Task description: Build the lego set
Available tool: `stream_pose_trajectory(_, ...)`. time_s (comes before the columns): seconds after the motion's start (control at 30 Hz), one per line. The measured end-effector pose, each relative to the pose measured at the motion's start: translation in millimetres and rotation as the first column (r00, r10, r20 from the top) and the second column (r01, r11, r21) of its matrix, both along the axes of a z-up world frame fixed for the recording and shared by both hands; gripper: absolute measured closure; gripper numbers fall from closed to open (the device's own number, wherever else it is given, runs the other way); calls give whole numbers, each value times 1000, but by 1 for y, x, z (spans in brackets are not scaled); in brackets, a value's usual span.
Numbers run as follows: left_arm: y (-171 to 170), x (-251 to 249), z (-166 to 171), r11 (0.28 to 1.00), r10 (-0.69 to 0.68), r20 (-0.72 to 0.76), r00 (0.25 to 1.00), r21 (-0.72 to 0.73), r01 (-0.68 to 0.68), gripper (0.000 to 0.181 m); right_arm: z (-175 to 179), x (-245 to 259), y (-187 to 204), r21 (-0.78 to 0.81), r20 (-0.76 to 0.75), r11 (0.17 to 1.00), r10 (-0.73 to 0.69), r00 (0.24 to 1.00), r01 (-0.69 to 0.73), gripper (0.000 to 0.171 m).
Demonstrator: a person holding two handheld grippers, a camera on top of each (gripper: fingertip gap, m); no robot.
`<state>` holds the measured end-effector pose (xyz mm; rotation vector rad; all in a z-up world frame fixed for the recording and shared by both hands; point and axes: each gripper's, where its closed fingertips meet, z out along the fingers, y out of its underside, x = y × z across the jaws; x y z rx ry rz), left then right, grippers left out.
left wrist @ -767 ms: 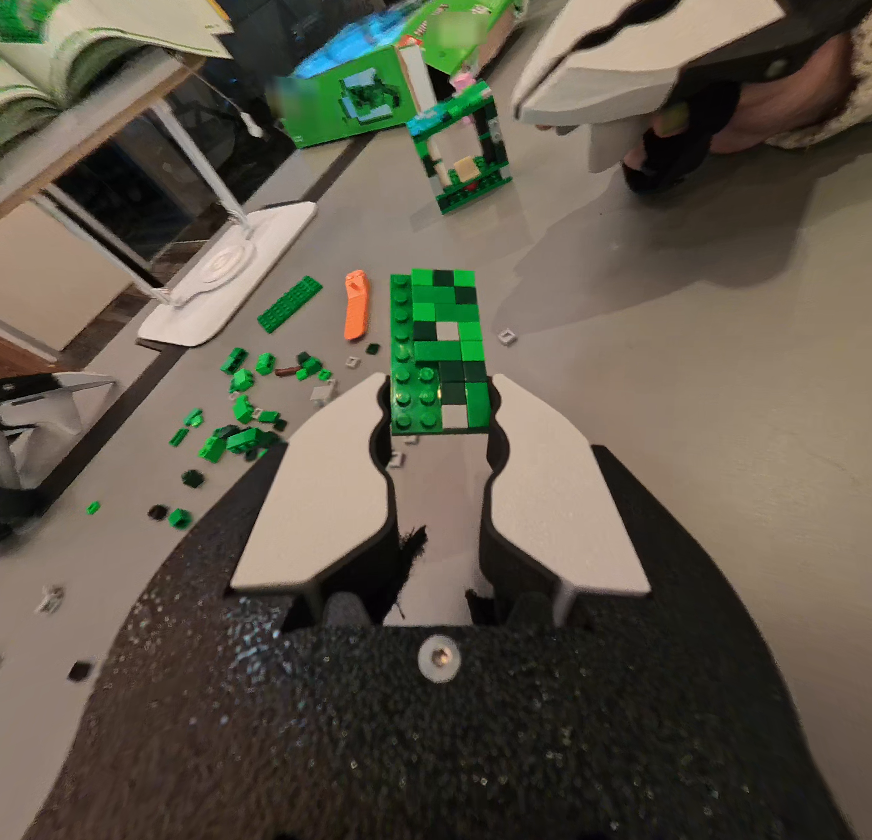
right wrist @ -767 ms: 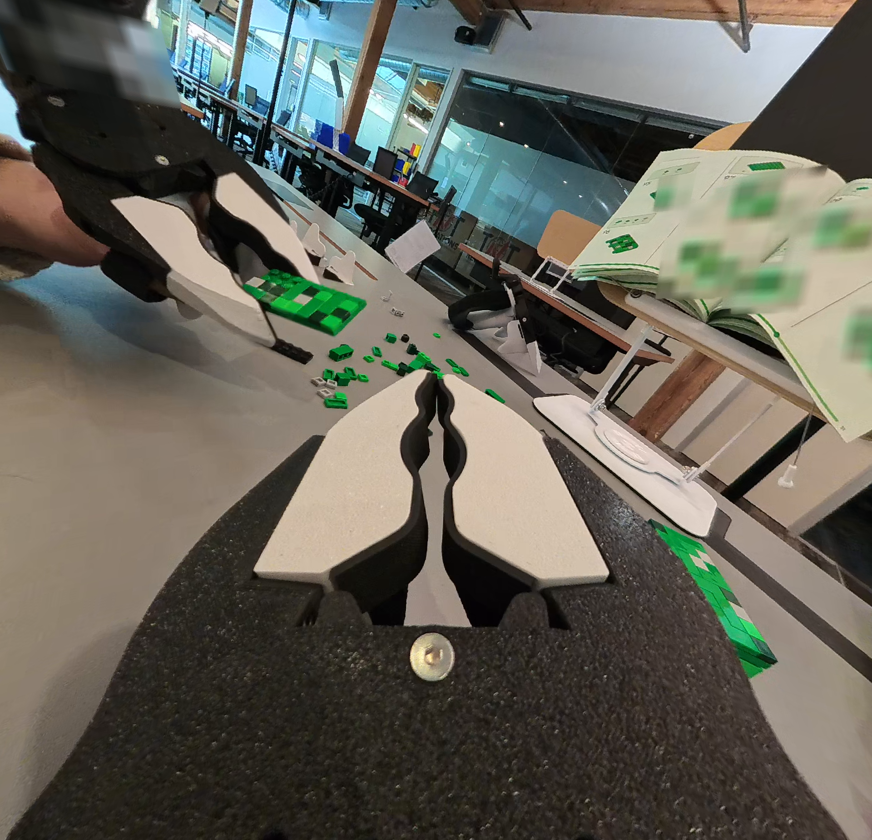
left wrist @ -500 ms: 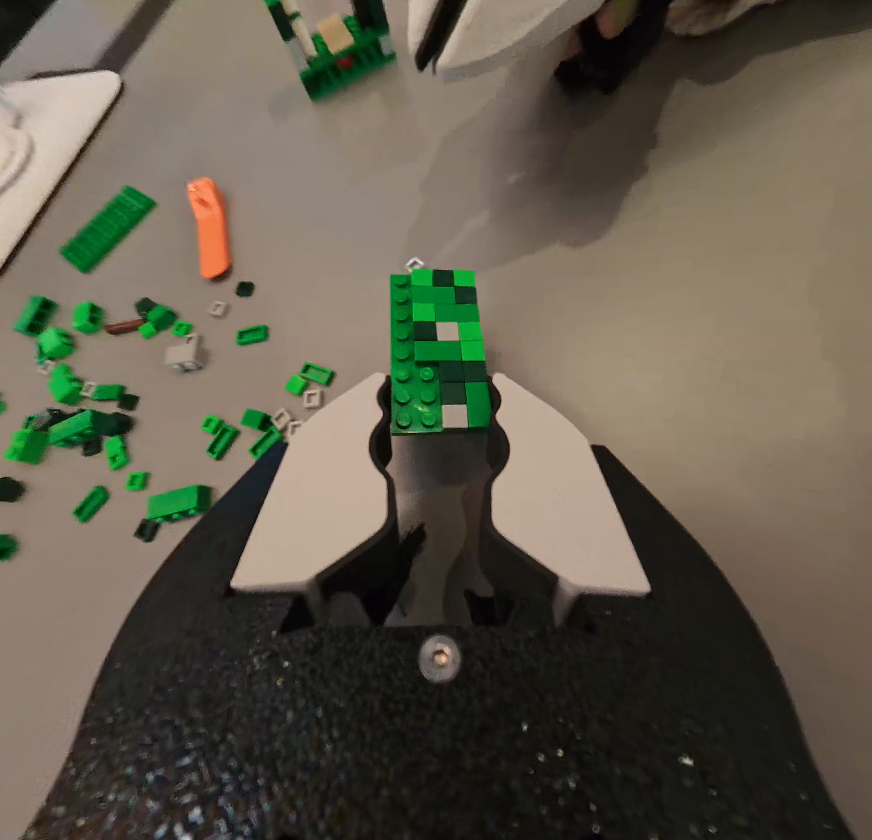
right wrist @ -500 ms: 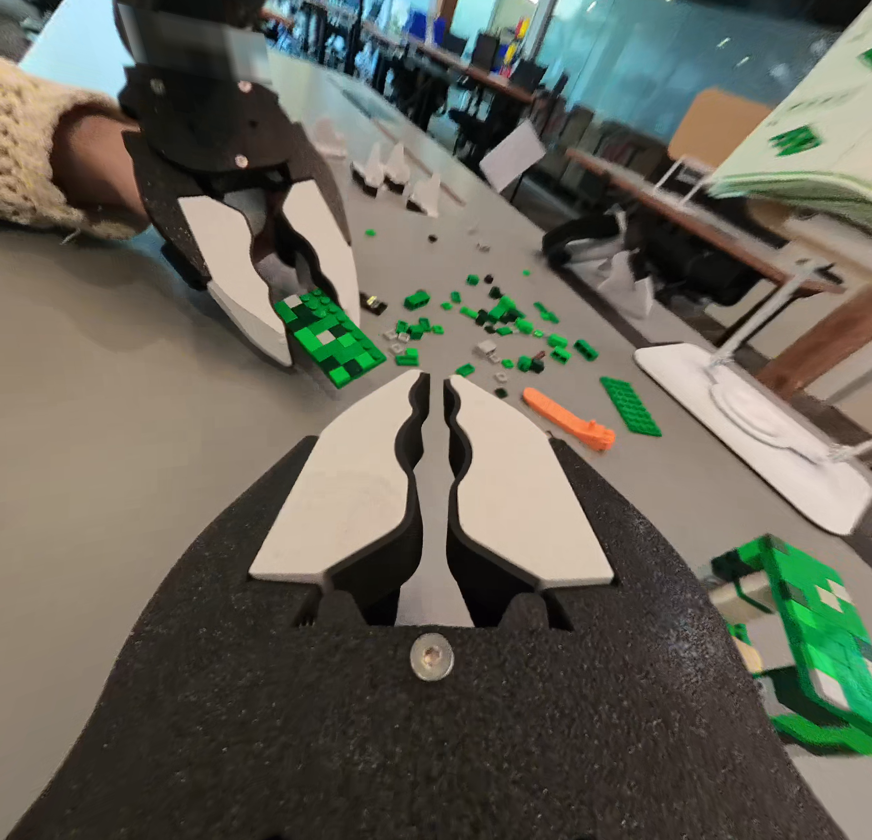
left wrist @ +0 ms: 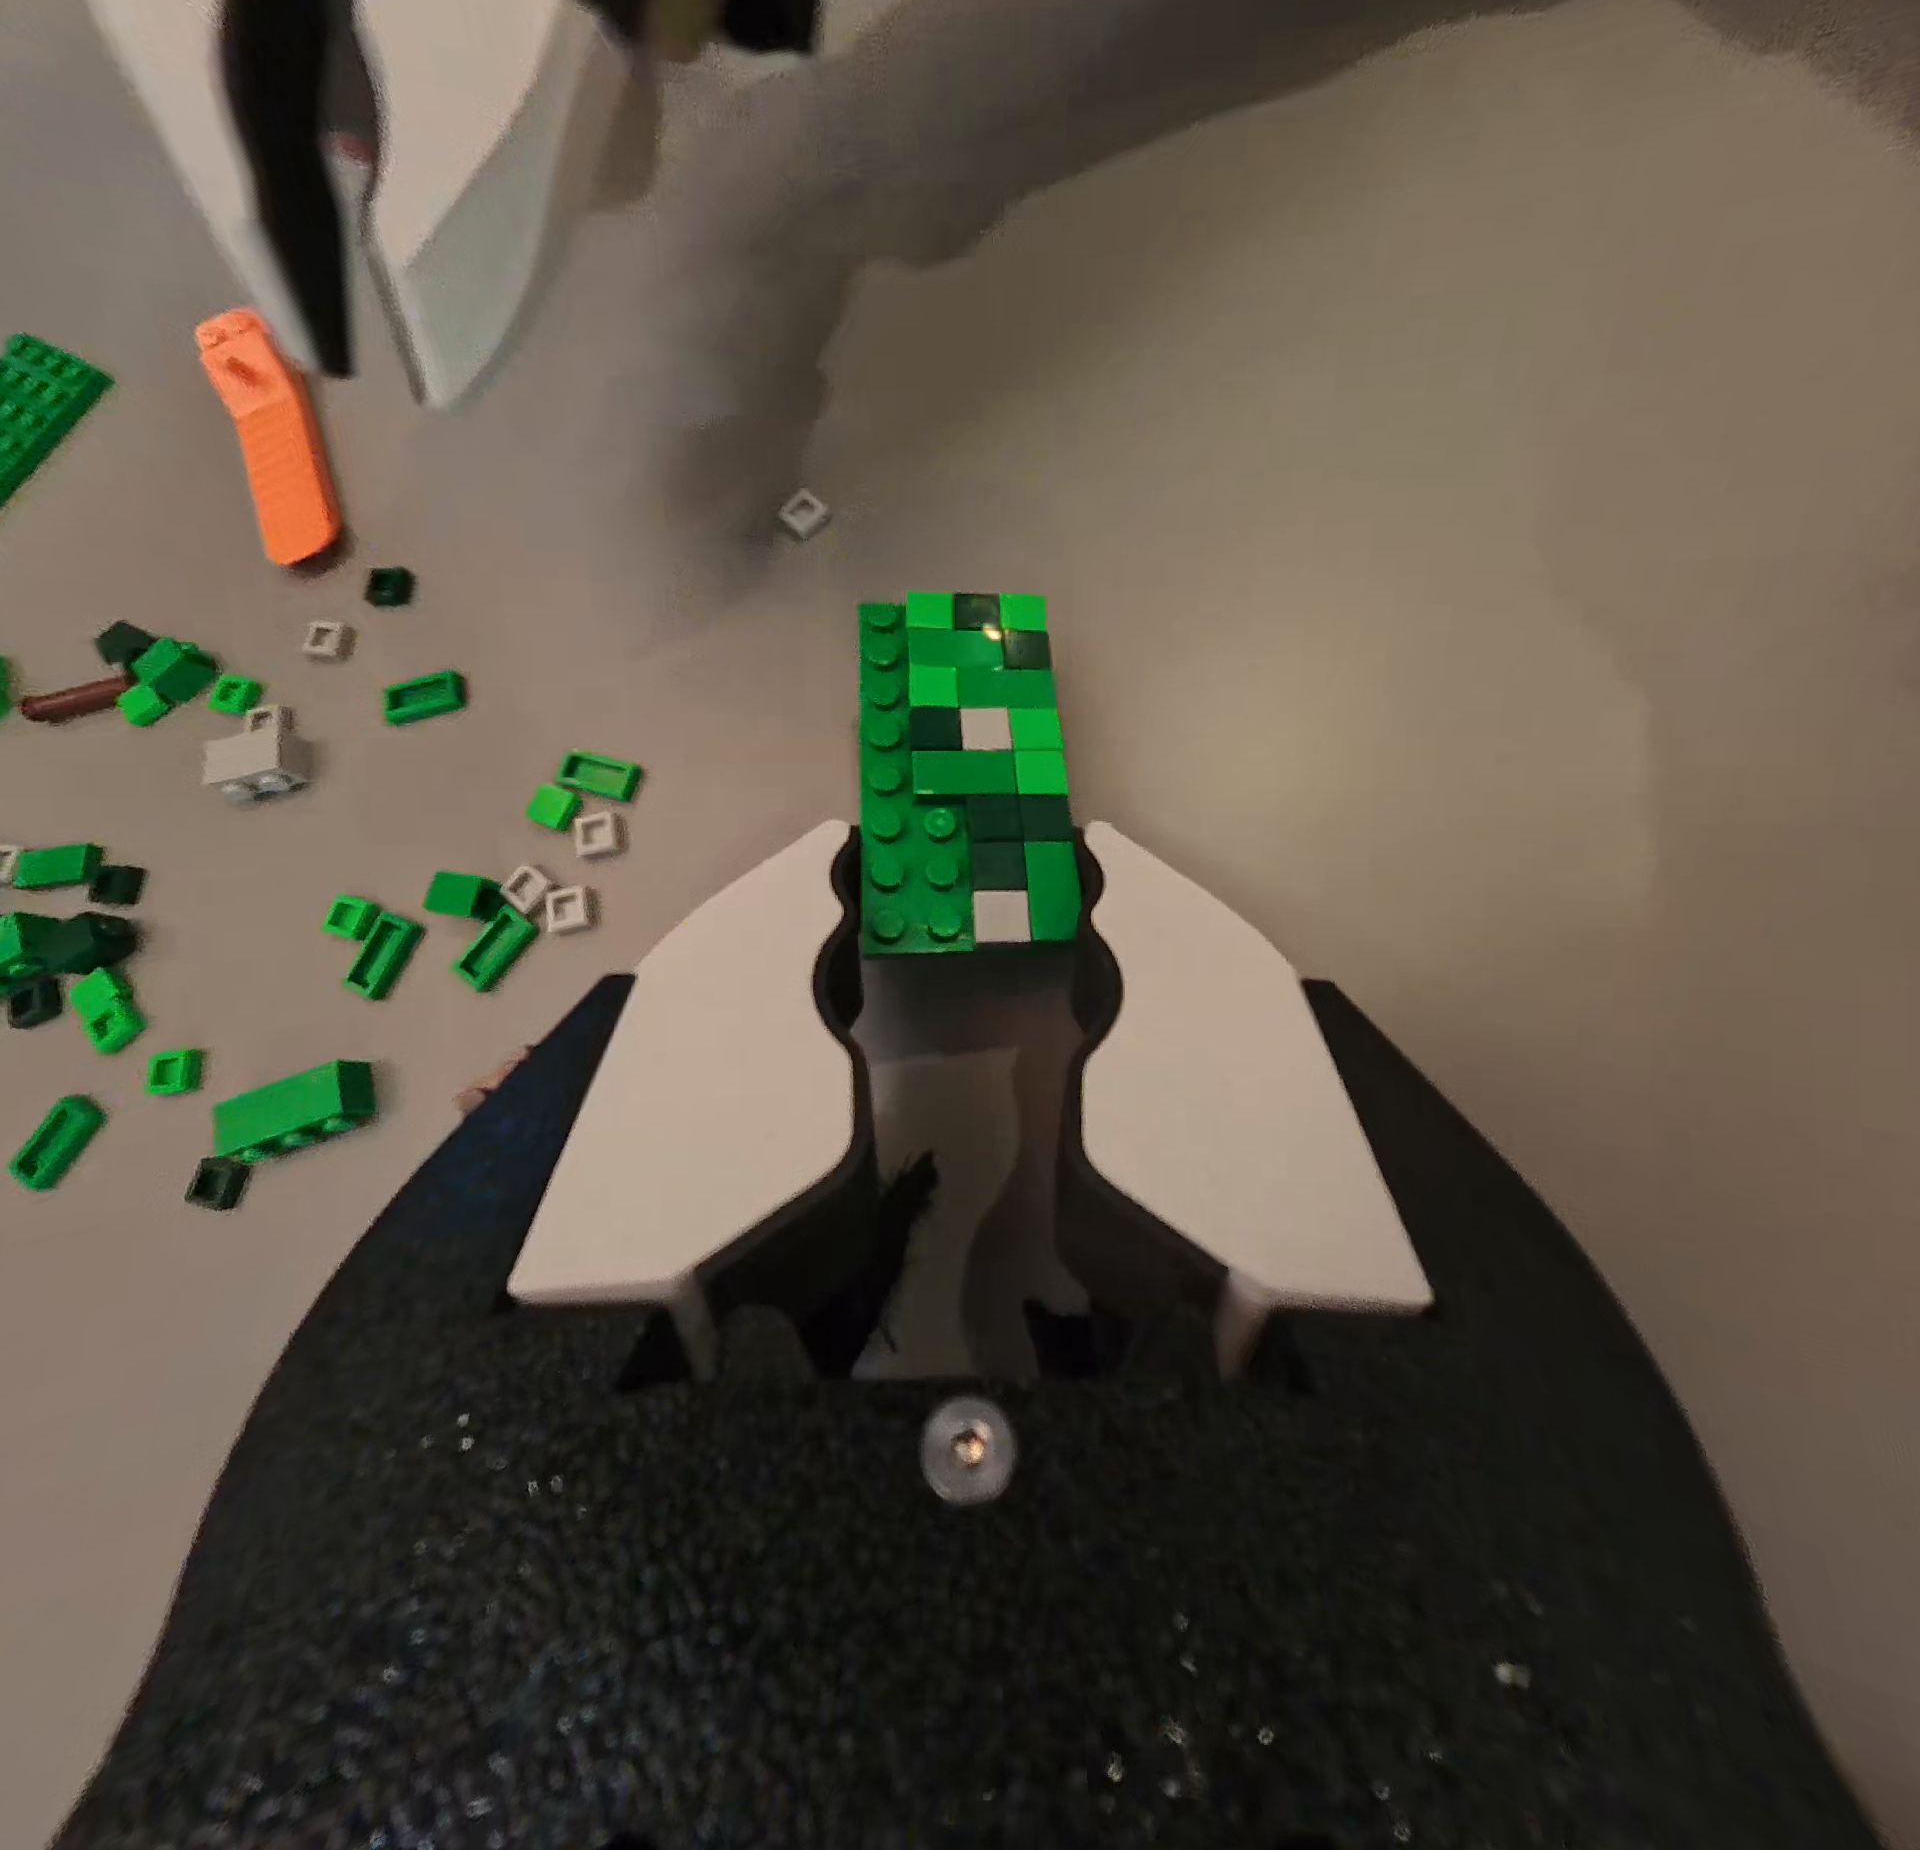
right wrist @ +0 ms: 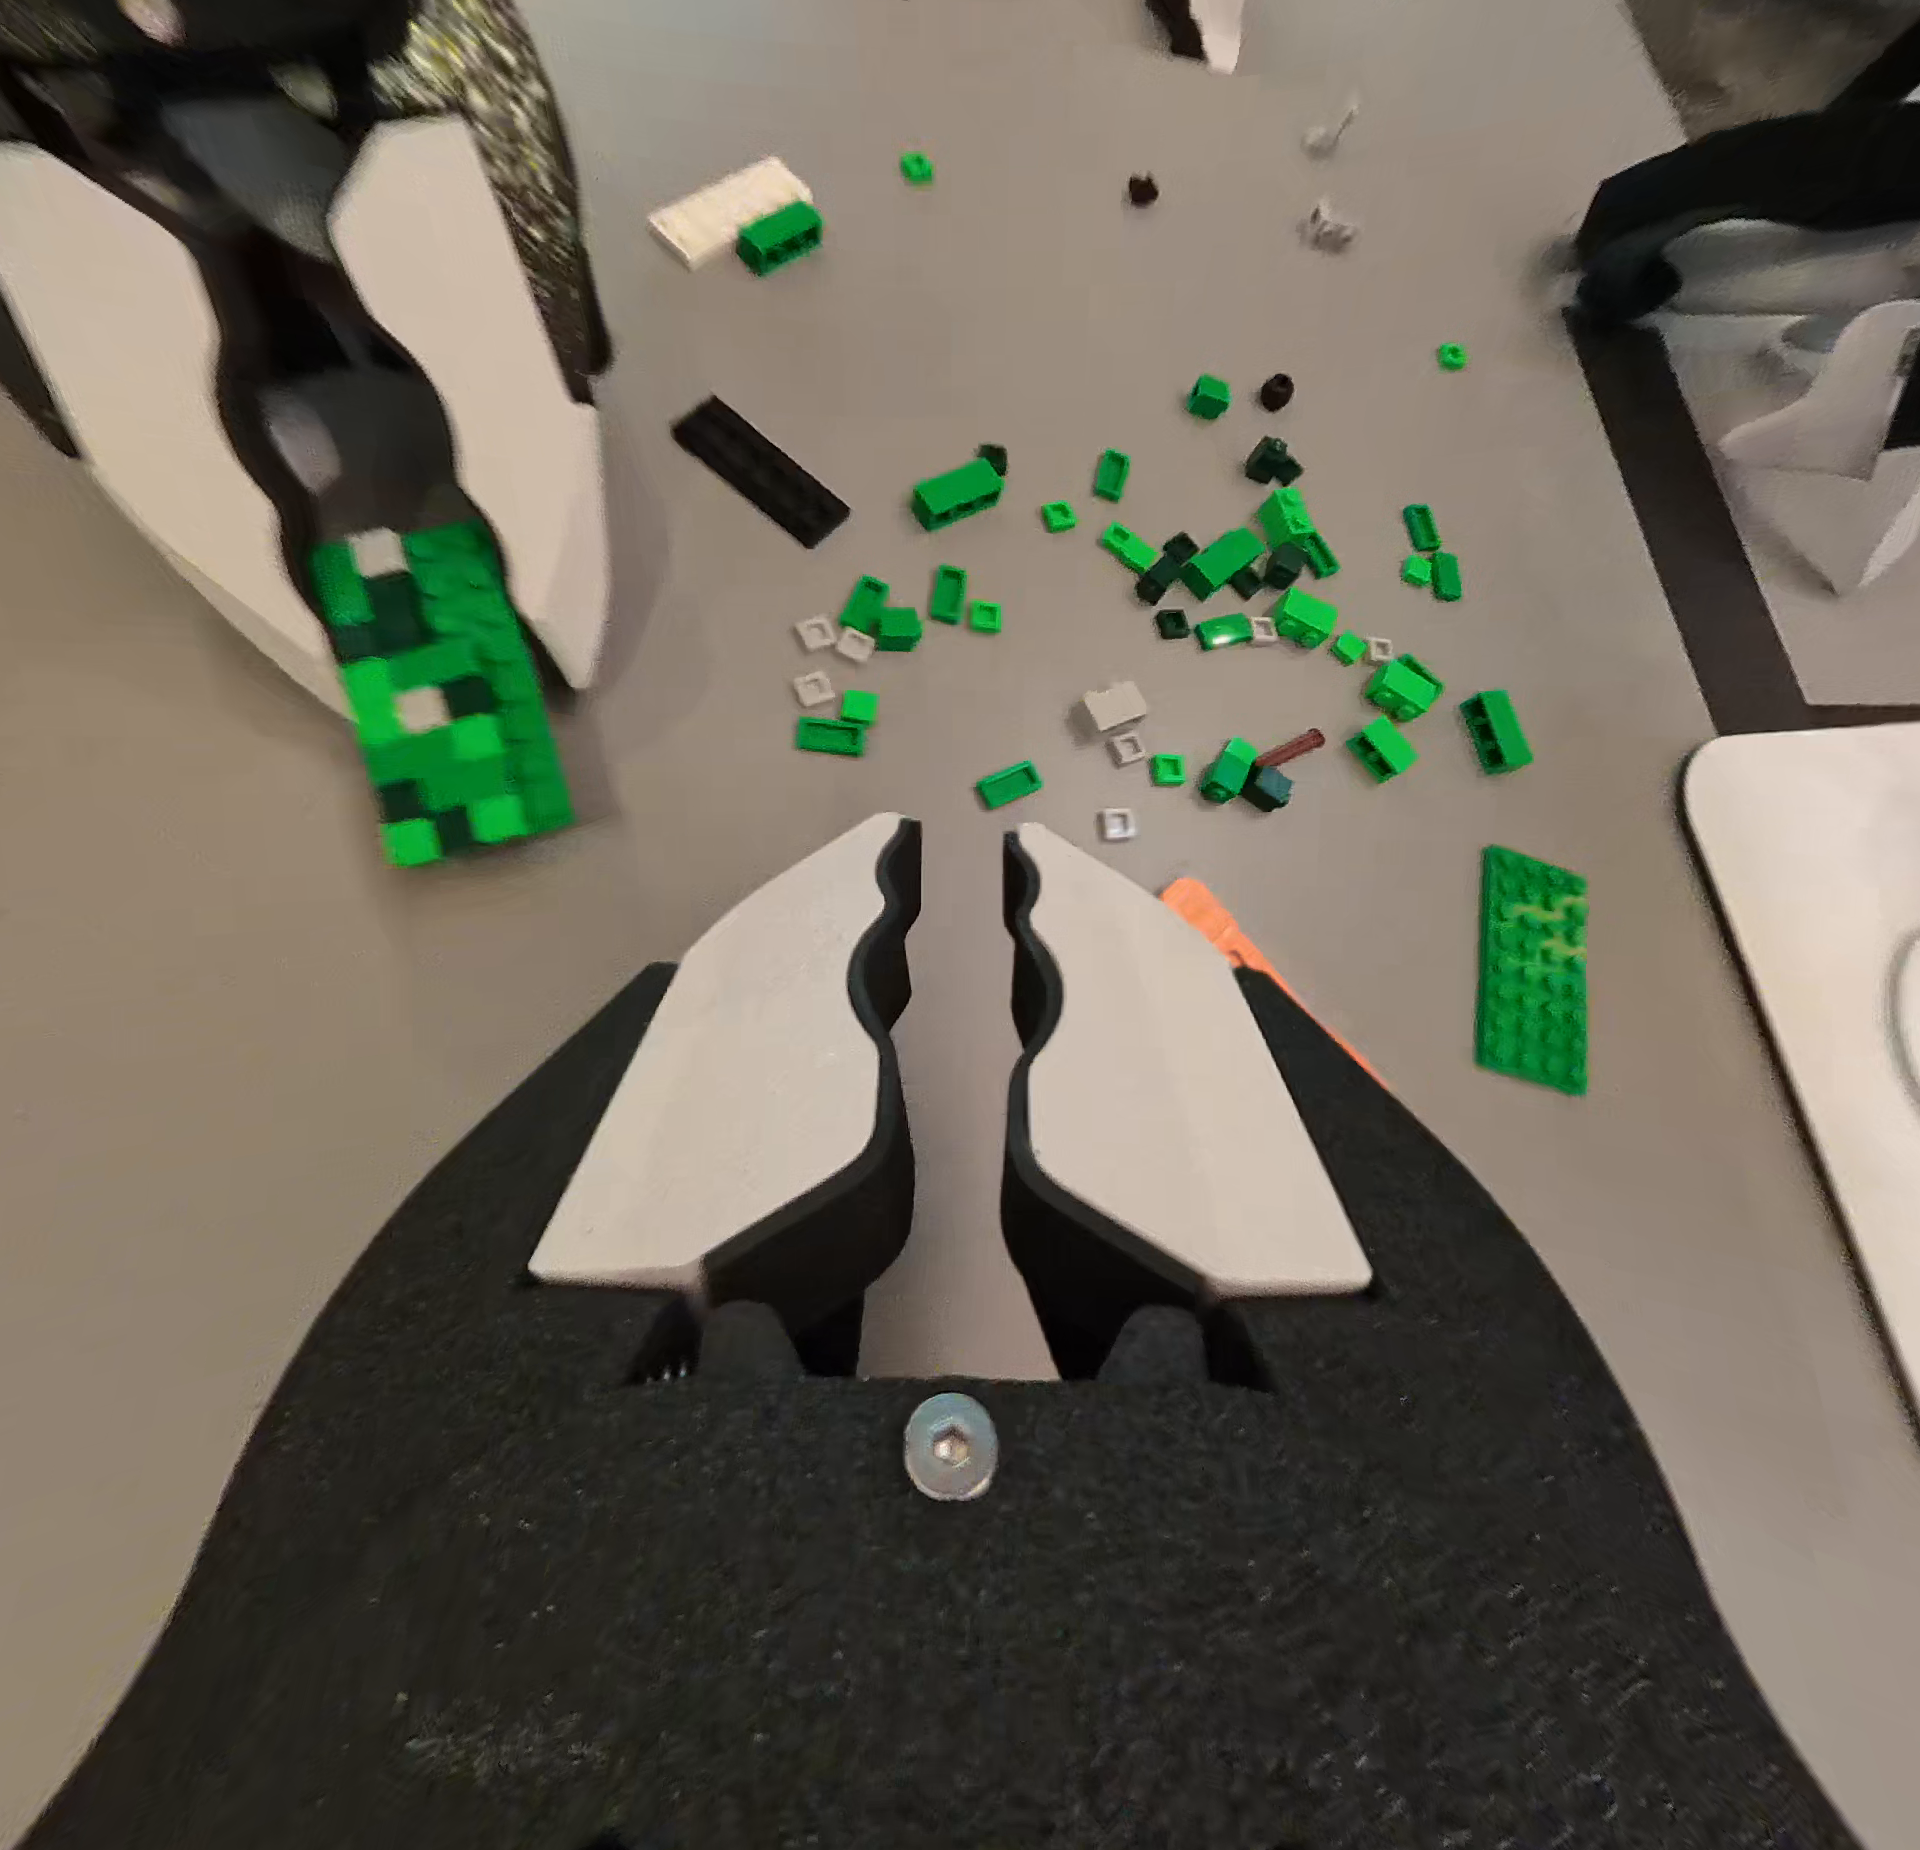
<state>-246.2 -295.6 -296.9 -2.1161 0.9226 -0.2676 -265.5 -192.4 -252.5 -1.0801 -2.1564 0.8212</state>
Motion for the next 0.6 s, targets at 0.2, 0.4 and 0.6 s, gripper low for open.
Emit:
stream_pose_trajectory(0.2,-20,-18,8,996,-75,65,995,-33,77,144,-15,-28,10,21,182,990,131,975,-137,155)
stream_pose_trajectory(0.4,-29,-33,12,997,-70,40,997,-29,72,144,-33,-29,-23,-91,354,973,231,906,-212,155)
stream_pose_trajectory(0.6,-26,-35,4,998,-43,-21,999,-52,42,144,-41,-33,-33,-112,428,985,166,888,-130,155)
